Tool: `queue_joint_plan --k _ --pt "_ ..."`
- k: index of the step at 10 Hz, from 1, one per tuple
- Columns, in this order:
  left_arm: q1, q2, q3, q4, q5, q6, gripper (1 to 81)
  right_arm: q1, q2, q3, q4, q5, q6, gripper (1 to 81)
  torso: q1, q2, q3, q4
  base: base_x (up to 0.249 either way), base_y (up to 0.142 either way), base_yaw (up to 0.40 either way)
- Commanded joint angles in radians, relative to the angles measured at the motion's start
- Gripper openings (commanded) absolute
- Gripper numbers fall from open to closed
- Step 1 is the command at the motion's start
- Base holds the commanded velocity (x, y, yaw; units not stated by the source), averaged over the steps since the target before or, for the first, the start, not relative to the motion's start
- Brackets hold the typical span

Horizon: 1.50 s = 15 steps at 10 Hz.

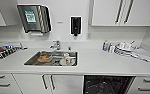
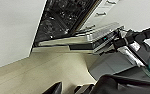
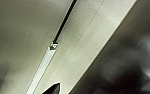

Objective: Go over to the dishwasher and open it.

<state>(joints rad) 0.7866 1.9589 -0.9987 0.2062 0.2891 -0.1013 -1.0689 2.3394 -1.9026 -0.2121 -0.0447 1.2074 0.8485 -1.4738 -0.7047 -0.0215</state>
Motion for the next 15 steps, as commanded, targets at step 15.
queue_joint_plan --k 15 --pt "-0.033 0.011 -0.045 0.006 0.021 0.011 81.1 0.014 0.090 -0.091 -0.130 -0.158 -0.094 81.1 0.002 0.000 0.000 0.001 -0.088 0.000 0.000"
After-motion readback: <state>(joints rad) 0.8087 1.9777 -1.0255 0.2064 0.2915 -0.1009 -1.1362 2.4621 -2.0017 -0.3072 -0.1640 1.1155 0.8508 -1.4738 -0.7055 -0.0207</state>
